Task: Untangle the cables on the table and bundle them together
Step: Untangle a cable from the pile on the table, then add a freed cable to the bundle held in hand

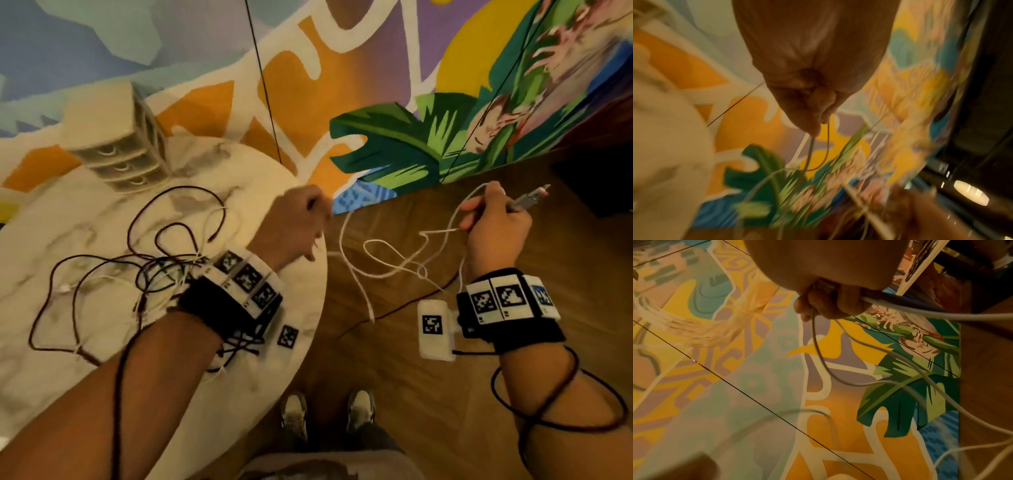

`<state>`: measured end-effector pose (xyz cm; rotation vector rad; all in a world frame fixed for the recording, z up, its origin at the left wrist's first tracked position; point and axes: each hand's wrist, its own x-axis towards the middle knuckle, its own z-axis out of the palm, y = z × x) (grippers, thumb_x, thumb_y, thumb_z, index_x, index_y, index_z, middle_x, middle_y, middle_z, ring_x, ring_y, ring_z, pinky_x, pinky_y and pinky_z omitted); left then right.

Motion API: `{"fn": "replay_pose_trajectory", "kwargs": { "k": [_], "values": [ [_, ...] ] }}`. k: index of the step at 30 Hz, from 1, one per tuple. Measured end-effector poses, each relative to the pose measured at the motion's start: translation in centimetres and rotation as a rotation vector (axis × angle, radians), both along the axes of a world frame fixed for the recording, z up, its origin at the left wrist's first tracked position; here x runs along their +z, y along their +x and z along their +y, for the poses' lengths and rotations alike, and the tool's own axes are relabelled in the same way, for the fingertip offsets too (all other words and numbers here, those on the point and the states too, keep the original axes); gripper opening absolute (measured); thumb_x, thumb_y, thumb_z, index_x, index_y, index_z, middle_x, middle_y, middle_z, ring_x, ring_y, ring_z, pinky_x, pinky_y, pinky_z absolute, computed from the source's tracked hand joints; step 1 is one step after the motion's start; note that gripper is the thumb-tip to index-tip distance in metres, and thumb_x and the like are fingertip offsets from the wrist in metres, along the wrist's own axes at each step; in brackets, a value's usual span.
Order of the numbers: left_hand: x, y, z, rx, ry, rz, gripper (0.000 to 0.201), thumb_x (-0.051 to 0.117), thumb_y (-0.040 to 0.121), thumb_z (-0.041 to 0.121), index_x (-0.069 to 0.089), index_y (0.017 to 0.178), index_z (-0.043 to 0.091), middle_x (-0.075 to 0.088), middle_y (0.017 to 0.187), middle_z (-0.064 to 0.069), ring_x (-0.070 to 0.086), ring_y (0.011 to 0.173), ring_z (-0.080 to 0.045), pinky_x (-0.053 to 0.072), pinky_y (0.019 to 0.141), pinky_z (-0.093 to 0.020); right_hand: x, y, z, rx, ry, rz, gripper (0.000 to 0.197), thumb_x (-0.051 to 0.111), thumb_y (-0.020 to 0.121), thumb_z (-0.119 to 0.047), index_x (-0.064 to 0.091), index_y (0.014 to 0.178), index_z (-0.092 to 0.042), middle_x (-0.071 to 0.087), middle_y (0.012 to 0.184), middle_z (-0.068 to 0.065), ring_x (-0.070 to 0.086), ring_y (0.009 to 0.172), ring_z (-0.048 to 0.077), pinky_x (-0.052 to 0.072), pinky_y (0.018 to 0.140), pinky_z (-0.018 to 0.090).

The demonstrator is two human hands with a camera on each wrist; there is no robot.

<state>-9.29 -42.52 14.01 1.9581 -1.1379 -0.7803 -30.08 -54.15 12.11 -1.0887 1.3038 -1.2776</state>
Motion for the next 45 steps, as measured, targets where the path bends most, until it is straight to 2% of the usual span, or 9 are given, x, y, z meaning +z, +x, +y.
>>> {"fn": "replay_pose_trajectory", "kwargs": {
  "k": [4, 7, 11, 21, 25, 29, 37, 41, 45],
  "values": [
    [-7.8, -4.3, 0.8, -0.389, 0.677, -0.36, 0.033, 0.049, 0.095, 0.037, 0.054, 0.117, 0.014, 0.056, 0.12, -0.013, 0.059, 0.104, -0.027, 0.05, 0.084, -0.04, 0.4, -2.6, -1.6, 0.113, 0.05, 0.013, 0.045, 0.044, 0.099, -0.03, 0.055, 0.058, -0.016, 0.046, 0.039, -0.006, 0.039, 0.04, 0.009, 0.035, 0.046, 0.022],
    [-6.7, -8.7, -2.4, -0.351, 0.43, -0.124, 0.073, 0.058, 0.085, 0.05, 0.024, 0.146, 0.028, 0.028, 0.15, -0.005, 0.034, 0.136, -0.027, 0.037, 0.105, -0.045, 0.5, -3.5, -2.1, 0.219, 0.103, 0.049, 0.044, 0.045, 0.098, -0.032, 0.056, 0.059, -0.016, 0.046, 0.042, -0.006, 0.039, 0.04, 0.008, 0.033, 0.044, 0.021],
    [-1.7, -14.8, -7.8, -0.396, 0.165, 0.307, 0.031, 0.057, 0.092, 0.027, 0.05, 0.123, 0.023, 0.061, 0.093, 0.004, 0.061, 0.076, -0.01, 0.053, 0.067, -0.024, 1.0, -4.4, -2.7, 0.329, 0.138, 0.066, 0.044, 0.045, 0.099, -0.032, 0.061, 0.063, -0.013, 0.049, 0.043, -0.005, 0.039, 0.039, 0.009, 0.031, 0.04, 0.019],
    [-5.0, -5.3, -6.4, -0.421, 0.224, -0.204, 0.034, 0.044, 0.098, 0.034, 0.069, 0.081, 0.017, 0.058, 0.066, 0.005, 0.051, 0.056, -0.004, 0.036, 0.055, -0.026, 1.4, -10.5, -6.9, 0.272, 0.018, 0.237, 0.052, 0.036, 0.101, -0.039, 0.068, 0.071, -0.011, 0.065, 0.06, 0.003, 0.04, 0.04, 0.006, 0.03, 0.04, 0.016],
    [-11.3, -4.8, -4.4, -0.68, 0.672, -0.278, 0.019, 0.049, 0.096, 0.03, 0.066, 0.088, 0.029, 0.069, 0.102, -0.003, 0.064, 0.086, -0.013, 0.049, 0.076, -0.022, 2.3, -11.4, -8.2, 0.212, -0.07, 0.214, 0.059, 0.03, 0.102, -0.042, 0.068, 0.065, -0.016, 0.06, 0.056, 0.007, 0.038, 0.04, 0.009, 0.029, 0.041, 0.016],
    [-13.6, -7.4, -4.7, -0.683, 0.824, -0.473, 0.054, 0.05, 0.094, 0.035, 0.03, 0.144, 0.029, 0.023, 0.153, -0.007, 0.041, 0.132, -0.027, 0.038, 0.105, -0.038, 3.2, -11.2, -8.5, 0.226, -0.094, 0.182, 0.06, 0.029, 0.103, -0.041, 0.069, 0.068, -0.013, 0.058, 0.049, -0.001, 0.036, 0.038, 0.007, 0.027, 0.039, 0.016],
    [-1.9, -16.6, -12.0, -0.671, -0.138, -0.141, 0.05, 0.062, 0.087, 0.034, 0.047, 0.131, 0.015, 0.053, 0.123, -0.007, 0.052, 0.107, -0.017, 0.046, 0.085, -0.021, 5.5, -8.8, -7.0, 0.38, -0.082, 0.095, 0.059, 0.027, 0.104, -0.037, 0.07, 0.072, -0.011, 0.064, 0.055, -0.001, 0.05, 0.047, 0.011, 0.036, 0.045, 0.021],
    [1.9, -19.3, -14.9, -0.611, -0.136, -0.007, 0.027, 0.052, 0.093, 0.013, 0.057, 0.114, -0.004, 0.059, 0.083, 0.004, 0.055, 0.081, -0.018, 0.044, 0.077, -0.022, 7.0, -6.8, -6.4, 0.424, -0.166, 0.151, 0.058, 0.032, 0.103, -0.035, 0.07, 0.059, -0.032, 0.074, 0.081, -0.006, 0.065, 0.086, 0.009, 0.042, 0.087, 0.024],
    [2.5, -18.1, -14.6, -0.506, -0.176, 0.608, 0.023, 0.036, 0.096, 0.009, 0.053, 0.081, 0.009, 0.056, 0.061, 0.006, 0.055, 0.058, -0.006, 0.047, 0.057, -0.022, 6.4, -7.3, -6.7, 0.598, -0.147, 0.07, 0.037, 0.036, 0.101, -0.031, 0.068, 0.102, -0.014, 0.068, 0.091, -0.001, 0.065, 0.082, 0.005, 0.052, 0.077, 0.02]
  ]
}}
